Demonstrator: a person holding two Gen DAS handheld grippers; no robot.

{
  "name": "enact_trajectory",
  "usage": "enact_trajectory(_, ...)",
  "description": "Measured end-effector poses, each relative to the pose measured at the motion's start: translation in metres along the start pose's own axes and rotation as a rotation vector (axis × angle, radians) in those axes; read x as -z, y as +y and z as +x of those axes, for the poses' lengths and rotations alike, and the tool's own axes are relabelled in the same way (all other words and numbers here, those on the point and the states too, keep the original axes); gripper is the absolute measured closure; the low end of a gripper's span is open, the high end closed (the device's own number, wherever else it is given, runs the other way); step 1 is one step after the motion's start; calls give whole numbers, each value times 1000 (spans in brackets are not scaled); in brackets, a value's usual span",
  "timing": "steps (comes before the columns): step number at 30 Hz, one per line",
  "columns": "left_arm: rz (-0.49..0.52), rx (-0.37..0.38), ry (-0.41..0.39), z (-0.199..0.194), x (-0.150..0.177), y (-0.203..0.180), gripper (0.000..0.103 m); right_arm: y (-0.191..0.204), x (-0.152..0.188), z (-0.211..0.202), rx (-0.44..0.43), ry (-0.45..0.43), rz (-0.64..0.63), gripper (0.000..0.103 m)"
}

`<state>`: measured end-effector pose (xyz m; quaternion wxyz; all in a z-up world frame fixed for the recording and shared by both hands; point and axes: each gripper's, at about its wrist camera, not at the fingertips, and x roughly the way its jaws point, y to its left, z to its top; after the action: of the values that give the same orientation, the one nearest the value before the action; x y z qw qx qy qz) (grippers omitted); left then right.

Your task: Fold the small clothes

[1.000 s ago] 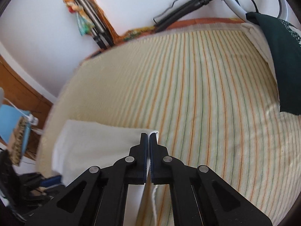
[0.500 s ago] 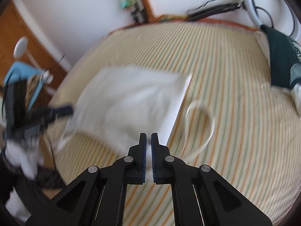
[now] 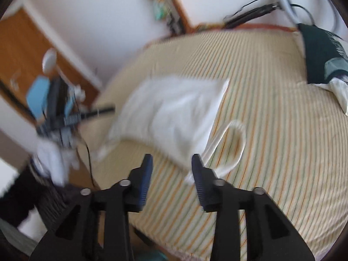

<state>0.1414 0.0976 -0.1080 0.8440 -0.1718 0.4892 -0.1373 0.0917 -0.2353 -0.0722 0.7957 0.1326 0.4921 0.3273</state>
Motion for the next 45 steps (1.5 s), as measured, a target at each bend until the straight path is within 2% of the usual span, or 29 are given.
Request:
enact_trajectory(3,-105,51,21,7,-7,18,63,-20,-11,5,-30,-29,95,65)
enact_trajectory(6,-168,94,50,16,-11,29,63,-43,-17,19,-66,-14,195,65)
enact_trajectory(9,-209,126,79,25,-13,35,63,-48,-17,35,-40,11,221,65)
enact_trajectory(13,-231,146,113,36,-14,37,63,-66,-21,50,-35,28,268,65)
enact_trajectory(18,-236,159,115,43,-18,35,63,-82,-25,58,-59,37,302,65)
enact_trajectory(21,-244,152,113,45,-21,33,63,-82,-30,61,-26,49,311,66)
enact_trajectory(28,-224,151,117,49,-25,31,63,-70,-46,16,-47,-82,271,65)
enact_trajectory(30,-230,153,119,49,-25,32,63,-65,-50,21,17,-33,238,65)
enact_trajectory(33,-221,150,118,49,-24,30,63,-59,-49,31,213,85,197,65)
enact_trajectory(34,-217,149,118,49,-24,30,63,-58,-48,30,225,90,193,65)
enact_trajectory(39,-220,154,110,50,-23,30,63,-41,-50,28,85,16,121,65)
enact_trajectory(42,-205,147,107,51,-23,29,63,-39,-52,49,95,35,128,65)
enact_trajectory(45,-185,143,104,51,-23,28,63,-55,-51,69,78,68,195,65)
